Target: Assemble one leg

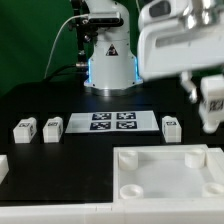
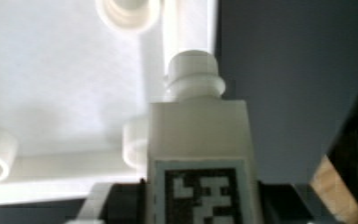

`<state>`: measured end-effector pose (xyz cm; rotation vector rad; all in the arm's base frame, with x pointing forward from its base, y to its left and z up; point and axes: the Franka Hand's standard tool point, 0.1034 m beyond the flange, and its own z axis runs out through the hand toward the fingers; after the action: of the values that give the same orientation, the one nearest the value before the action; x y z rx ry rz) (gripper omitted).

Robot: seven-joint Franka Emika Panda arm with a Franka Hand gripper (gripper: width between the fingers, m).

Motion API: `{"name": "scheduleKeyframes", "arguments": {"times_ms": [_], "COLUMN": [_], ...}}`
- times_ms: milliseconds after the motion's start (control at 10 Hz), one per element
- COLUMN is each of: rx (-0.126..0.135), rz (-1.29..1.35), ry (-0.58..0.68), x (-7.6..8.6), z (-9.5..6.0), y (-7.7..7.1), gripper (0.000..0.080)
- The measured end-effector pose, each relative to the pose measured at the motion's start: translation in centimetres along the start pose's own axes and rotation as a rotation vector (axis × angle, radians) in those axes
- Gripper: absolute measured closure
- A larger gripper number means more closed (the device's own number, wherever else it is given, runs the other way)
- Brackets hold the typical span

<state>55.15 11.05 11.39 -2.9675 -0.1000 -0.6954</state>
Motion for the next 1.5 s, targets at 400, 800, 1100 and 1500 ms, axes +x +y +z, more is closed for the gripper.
{"name": "scheduleKeyframes", "arguments": {"times_ms": [400, 800, 1100, 1500], "rx": [-0.022, -0.020, -0.014, -0.025], "rz": [-0.011, -0.003, 0.004, -0.002], "ry": [0.127, 0.137, 0.164, 0.153], "x": [2.0, 2.0, 4.9, 4.8], "z": [1.1, 1.6, 2.5, 4.0], "y": [1.2, 0.6, 0.1, 1.1], "gripper": [0.0509, 0.0509, 0.0509, 0.0509]}}
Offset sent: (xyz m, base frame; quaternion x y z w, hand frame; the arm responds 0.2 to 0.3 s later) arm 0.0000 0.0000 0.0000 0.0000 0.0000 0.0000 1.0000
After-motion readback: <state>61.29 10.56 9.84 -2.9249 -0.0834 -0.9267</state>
